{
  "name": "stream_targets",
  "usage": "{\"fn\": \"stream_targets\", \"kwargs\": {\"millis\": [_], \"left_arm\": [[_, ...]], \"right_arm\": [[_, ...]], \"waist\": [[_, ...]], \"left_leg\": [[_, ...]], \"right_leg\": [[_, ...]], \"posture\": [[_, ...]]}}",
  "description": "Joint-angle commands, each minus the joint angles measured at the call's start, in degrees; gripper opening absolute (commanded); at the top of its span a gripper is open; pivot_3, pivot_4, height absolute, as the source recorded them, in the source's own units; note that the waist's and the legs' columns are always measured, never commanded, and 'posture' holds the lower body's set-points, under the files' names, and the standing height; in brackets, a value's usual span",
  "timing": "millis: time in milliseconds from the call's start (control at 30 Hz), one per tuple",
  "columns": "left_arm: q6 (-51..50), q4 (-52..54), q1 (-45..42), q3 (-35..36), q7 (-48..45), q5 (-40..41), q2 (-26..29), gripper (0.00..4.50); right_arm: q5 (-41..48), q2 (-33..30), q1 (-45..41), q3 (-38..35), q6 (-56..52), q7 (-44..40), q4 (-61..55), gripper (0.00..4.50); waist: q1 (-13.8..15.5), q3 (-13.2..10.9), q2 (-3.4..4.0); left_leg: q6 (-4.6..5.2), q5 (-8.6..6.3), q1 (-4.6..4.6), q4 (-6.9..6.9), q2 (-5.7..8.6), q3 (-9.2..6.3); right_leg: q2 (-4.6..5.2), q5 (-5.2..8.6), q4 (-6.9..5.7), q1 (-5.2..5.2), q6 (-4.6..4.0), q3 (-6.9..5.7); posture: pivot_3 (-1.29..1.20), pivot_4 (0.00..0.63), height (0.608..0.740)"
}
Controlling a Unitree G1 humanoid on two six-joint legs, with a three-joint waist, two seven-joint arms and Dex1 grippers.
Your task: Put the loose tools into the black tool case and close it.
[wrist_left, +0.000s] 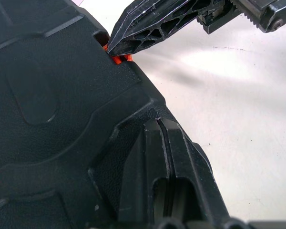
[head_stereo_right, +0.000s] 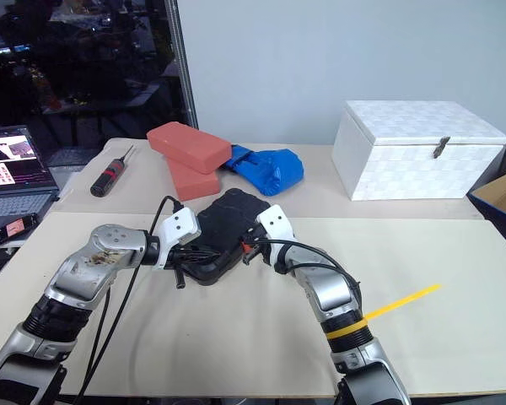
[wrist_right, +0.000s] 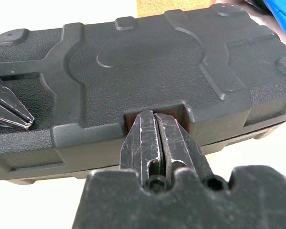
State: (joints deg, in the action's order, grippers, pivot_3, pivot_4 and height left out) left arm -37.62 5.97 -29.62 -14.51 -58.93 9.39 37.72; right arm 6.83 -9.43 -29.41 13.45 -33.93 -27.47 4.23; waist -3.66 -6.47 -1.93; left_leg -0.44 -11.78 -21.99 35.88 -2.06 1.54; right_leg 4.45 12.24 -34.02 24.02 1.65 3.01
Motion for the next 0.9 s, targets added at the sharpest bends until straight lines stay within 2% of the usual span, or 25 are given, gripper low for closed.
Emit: {"fn": "stream_targets", "kwargs": {"millis": [33,200,300,400,600,667,700,733,833,900], "left_arm": [[-2.8,-1.8,3.0,-4.9,-1.1,-0.6,-0.5,0.0],[-2.7,-1.9,3.0,-4.9,-1.1,-0.6,-0.6,0.0],[-2.6,-2.2,2.9,-4.9,-1.0,-0.6,-0.7,0.0],[-2.6,-2.3,2.9,-4.9,-1.0,-0.7,-0.7,0.0],[1.5,-2.3,3.6,-3.3,-0.8,-0.2,-1.7,0.0],[3.3,-1.6,4.2,-1.8,-0.7,0.8,-2.5,0.0],[3.8,-1.1,4.4,-0.7,-0.5,1.6,-3.0,0.0],[4.5,-0.6,4.8,0.3,-0.3,2.3,-3.5,0.0],[7.0,0.9,6.2,3.6,0.9,4.4,-5.0,0.0],[8.8,1.9,7.2,5.7,2.1,5.5,-6.0,0.0]], "right_arm": [[-1.6,1.0,1.9,2.4,-2.4,0.3,8.0,0.04],[-1.1,3.0,2.1,1.5,5.4,-0.7,9.6,0.04],[-0.6,3.8,2.9,0.2,8.2,-0.5,10.2,0.04],[-0.5,3.9,3.8,-0.5,9.5,-0.8,9.7,0.04],[2.4,4.6,6.2,-4.8,18.4,-0.7,-1.0,0.04],[2.7,3.8,7.2,-5.7,18.8,-0.5,-4.1,0.6],[2.5,2.8,8.0,-5.8,18.8,-1.0,-6.2,0.74],[2.6,1.8,8.8,-6.0,18.4,-1.5,-8.3,1.16],[4.4,-1.9,11.9,-7.1,15.3,-3.4,-16.9,2.14],[5.9,-4.7,14.0,-8.0,12.9,-4.5,-22.3,2.92]], "waist": [[-0.2,0.0,0.01],[-0.4,0.0,0.12],[-0.4,0.0,0.36],[-0.3,0.0,0.36],[0.6,-0.2,0.68],[1.2,-0.7,1.06],[1.4,-0.8,1.19],[1.6,-0.9,1.23],[2.2,-1.1,0.82],[2.9,-1.3,0.6]], "left_leg": [[0.0,0.0,0.0,0.0,-0.01,-0.02],[-0.02,-0.02,-0.08,-0.06,-0.12,-0.19],[-0.02,-0.02,-0.29,-0.11,-0.29,-0.33],[-0.02,-0.03,-0.32,-0.1,-0.44,-0.3],[-0.03,-0.03,-0.43,-0.15,-0.55,-0.27],[-0.03,-0.03,-0.52,-0.15,-0.53,-0.16],[-0.03,-0.03,-0.67,-0.15,-0.52,-0.09],[-0.02,-0.02,-0.89,-0.15,-0.46,0.03],[0.06,0.03,-1.3,0.02,-0.11,0.28],[0.42,0.05,-1.69,0.02,0.17,0.42]], "right_leg": [[0.05,0.0,0.03,0.01,0.0,-0.12],[0.7,0.0,0.38,0.06,0.0,-0.98],[0.78,0.0,0.93,0.07,0.01,-1.58],[1.14,0.0,0.96,0.07,0.0,-2.16],[1.17,0.0,0.95,0.2,0.01,-2.37],[1.21,0.0,0.94,0.28,0.01,-2.38],[1.2,-0.01,0.94,0.37,0.01,-2.39],[1.12,-0.04,0.84,0.39,0.04,-2.44],[1.06,-1.06,0.62,0.72,0.14,-2.3],[0.98,-0.72,0.04,1.17,0.29,-2.21]], "posture": [[0.0,0.15,0.74],[0.0,0.15,0.74],[0.0,0.15,0.74],[0.0,0.15,0.74],[0.0,0.15,0.74],[0.0,0.15,0.74],[0.0,0.15,0.74],[0.0,0.15,0.74],[0.0,0.15,0.74],[0.0,0.15,0.74]]}}
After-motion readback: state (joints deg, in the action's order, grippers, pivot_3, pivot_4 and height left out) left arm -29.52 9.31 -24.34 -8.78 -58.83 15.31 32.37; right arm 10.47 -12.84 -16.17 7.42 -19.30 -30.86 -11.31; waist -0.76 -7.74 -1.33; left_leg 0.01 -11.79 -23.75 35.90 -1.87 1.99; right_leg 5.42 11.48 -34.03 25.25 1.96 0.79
